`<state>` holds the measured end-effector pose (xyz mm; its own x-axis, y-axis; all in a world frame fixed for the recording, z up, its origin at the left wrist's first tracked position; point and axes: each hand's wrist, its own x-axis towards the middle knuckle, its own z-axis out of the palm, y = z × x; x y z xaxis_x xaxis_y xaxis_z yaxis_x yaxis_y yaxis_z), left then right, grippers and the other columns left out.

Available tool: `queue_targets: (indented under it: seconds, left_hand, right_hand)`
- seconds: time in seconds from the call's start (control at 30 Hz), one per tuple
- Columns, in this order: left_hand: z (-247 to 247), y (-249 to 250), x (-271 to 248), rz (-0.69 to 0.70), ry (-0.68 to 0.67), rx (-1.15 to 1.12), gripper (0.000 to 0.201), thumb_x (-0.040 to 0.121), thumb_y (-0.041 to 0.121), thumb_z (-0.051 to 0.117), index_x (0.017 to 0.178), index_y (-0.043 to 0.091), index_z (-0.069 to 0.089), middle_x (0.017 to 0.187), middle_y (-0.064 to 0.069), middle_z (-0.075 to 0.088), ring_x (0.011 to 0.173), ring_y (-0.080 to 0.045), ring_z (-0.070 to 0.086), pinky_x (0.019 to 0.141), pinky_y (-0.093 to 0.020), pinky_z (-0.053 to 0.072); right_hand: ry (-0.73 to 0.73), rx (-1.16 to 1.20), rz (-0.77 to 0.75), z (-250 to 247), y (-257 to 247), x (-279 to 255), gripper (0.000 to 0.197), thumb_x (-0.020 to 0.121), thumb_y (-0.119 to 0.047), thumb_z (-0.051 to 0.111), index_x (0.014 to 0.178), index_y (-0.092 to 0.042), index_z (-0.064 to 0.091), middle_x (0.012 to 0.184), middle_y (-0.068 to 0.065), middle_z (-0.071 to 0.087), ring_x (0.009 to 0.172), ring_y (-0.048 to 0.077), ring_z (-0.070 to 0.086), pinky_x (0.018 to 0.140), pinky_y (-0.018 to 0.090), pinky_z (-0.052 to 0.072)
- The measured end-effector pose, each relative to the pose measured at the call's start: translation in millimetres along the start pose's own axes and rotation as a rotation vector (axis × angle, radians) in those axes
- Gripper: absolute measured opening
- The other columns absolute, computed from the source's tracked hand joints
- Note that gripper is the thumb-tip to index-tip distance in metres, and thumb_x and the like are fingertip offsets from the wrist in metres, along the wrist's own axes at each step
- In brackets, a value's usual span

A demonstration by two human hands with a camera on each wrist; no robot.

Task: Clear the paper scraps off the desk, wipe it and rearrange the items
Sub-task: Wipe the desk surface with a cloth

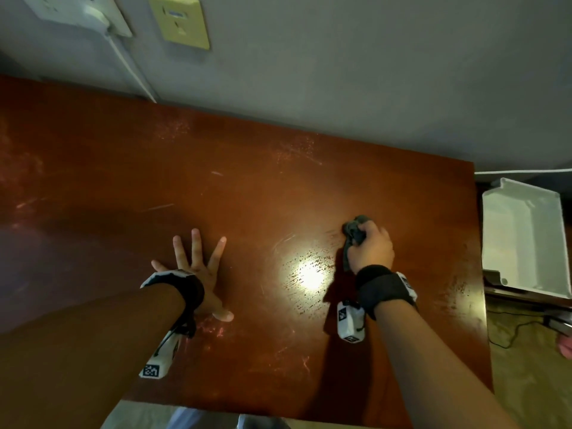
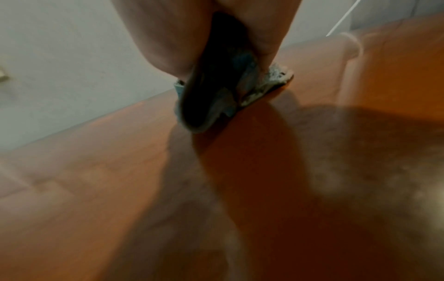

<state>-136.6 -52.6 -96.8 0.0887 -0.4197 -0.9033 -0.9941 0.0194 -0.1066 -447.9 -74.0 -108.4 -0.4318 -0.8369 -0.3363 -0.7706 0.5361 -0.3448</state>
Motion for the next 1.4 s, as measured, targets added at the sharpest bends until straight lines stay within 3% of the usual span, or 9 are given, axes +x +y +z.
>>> queue_targets:
  seconds: [0.27, 0.4, 0.5, 0.63, 0.73, 0.87, 1.1, 1.3, 1.4]
  left_hand:
    - [3.4, -1.4, 3.3, -0.003, 0.019, -0.011, 0.156, 0.049, 0.077, 0.078, 0.120, 0.042, -0.056, 0.123, -0.012, -0.068, 0.125, -0.048, -0.049, 0.103, -0.082, 0.001]
    - [2.4, 0.1, 2.1, -0.019, 0.024, -0.007, 0.156, 0.048, 0.078, 0.078, 0.120, 0.042, -0.056, 0.125, -0.012, -0.066, 0.127, -0.048, -0.047, 0.103, -0.082, 0.002]
    - [2.7, -0.7, 2.7, 0.000, 0.020, -0.011, 0.156, 0.049, 0.077, 0.078, 0.120, 0.042, -0.056, 0.124, -0.012, -0.067, 0.124, -0.047, -0.049, 0.103, -0.082, 0.000]
    - [4.3, -2.0, 4.1, -0.003, 0.014, -0.011, 0.157, 0.049, 0.076, 0.079, 0.120, 0.041, -0.057, 0.118, -0.012, -0.070, 0.120, -0.047, -0.052, 0.101, -0.083, -0.003]
    - [4.1, -2.0, 7.0, 0.004, 0.003, -0.020, 0.158, 0.047, 0.075, 0.080, 0.120, 0.042, -0.056, 0.116, -0.011, -0.072, 0.116, -0.046, -0.055, 0.100, -0.083, -0.005]
    - [3.1, -1.5, 8.7, -0.011, -0.019, -0.018, 0.158, 0.046, 0.075, 0.081, 0.120, 0.042, -0.055, 0.114, -0.011, -0.072, 0.112, -0.047, -0.057, 0.098, -0.084, -0.007]
    - [4.5, -0.8, 8.1, -0.017, -0.003, -0.022, 0.158, 0.047, 0.077, 0.080, 0.119, 0.041, -0.056, 0.121, -0.012, -0.069, 0.119, -0.048, -0.052, 0.100, -0.083, -0.004]
    - [2.9, 0.9, 8.2, -0.023, 0.009, -0.019, 0.159, 0.045, 0.078, 0.080, 0.122, 0.043, -0.054, 0.124, -0.011, -0.068, 0.124, -0.048, -0.049, 0.100, -0.083, -0.004]
    - [2.9, -0.4, 8.7, -0.014, 0.005, -0.020, 0.159, 0.045, 0.077, 0.080, 0.124, 0.043, -0.053, 0.123, -0.011, -0.068, 0.122, -0.048, -0.051, 0.099, -0.083, -0.006]
  right_hand:
    - [-0.214, -0.043, -0.409, 69.5, -88.0, -53.4, 0.035, 0.082, -0.016, 0.064, 0.116, -0.021, 0.057, 0.122, 0.008, 0.054, 0.109, 0.032, 0.054, 0.094, 0.041, 0.050]
    - [-0.277, -0.014, -0.466, 81.2, -107.1, -63.9, 0.039, 0.079, -0.013, 0.064, 0.117, -0.021, 0.056, 0.121, 0.007, 0.054, 0.109, 0.033, 0.053, 0.094, 0.042, 0.049]
    - [-0.248, -0.054, -0.421, 67.6, -88.8, -44.9, 0.039, 0.083, -0.011, 0.062, 0.121, -0.022, 0.056, 0.123, 0.008, 0.054, 0.112, 0.032, 0.052, 0.095, 0.043, 0.049]
    - [-0.096, -0.027, -0.145, 12.6, -33.8, 14.3, 0.041, 0.084, -0.006, 0.061, 0.123, -0.018, 0.056, 0.126, 0.014, 0.052, 0.111, 0.033, 0.055, 0.095, 0.036, 0.048]
    - [0.032, -0.015, -0.006, -23.9, 7.1, 48.3, 0.042, 0.080, -0.004, 0.064, 0.120, -0.014, 0.060, 0.123, 0.018, 0.056, 0.110, 0.037, 0.055, 0.096, 0.041, 0.049]
    - [0.056, -0.045, 0.034, -21.9, 3.9, 53.7, 0.042, 0.082, -0.006, 0.065, 0.122, -0.013, 0.057, 0.123, 0.019, 0.052, 0.107, 0.041, 0.054, 0.092, 0.044, 0.048]
    - [-0.030, 0.008, -0.124, 14.8, -61.3, 41.7, 0.040, 0.083, -0.011, 0.066, 0.121, -0.019, 0.058, 0.124, 0.011, 0.053, 0.106, 0.033, 0.057, 0.096, 0.042, 0.051]
    - [-0.212, -0.008, -0.451, 67.6, -135.5, -4.3, 0.037, 0.081, -0.014, 0.064, 0.116, -0.021, 0.058, 0.120, 0.009, 0.053, 0.102, 0.034, 0.058, 0.090, 0.039, 0.052]
    - [-0.253, 0.009, -0.529, 76.4, -146.4, -15.4, 0.037, 0.080, -0.011, 0.065, 0.116, -0.020, 0.058, 0.118, 0.008, 0.055, 0.104, 0.032, 0.056, 0.092, 0.039, 0.050]
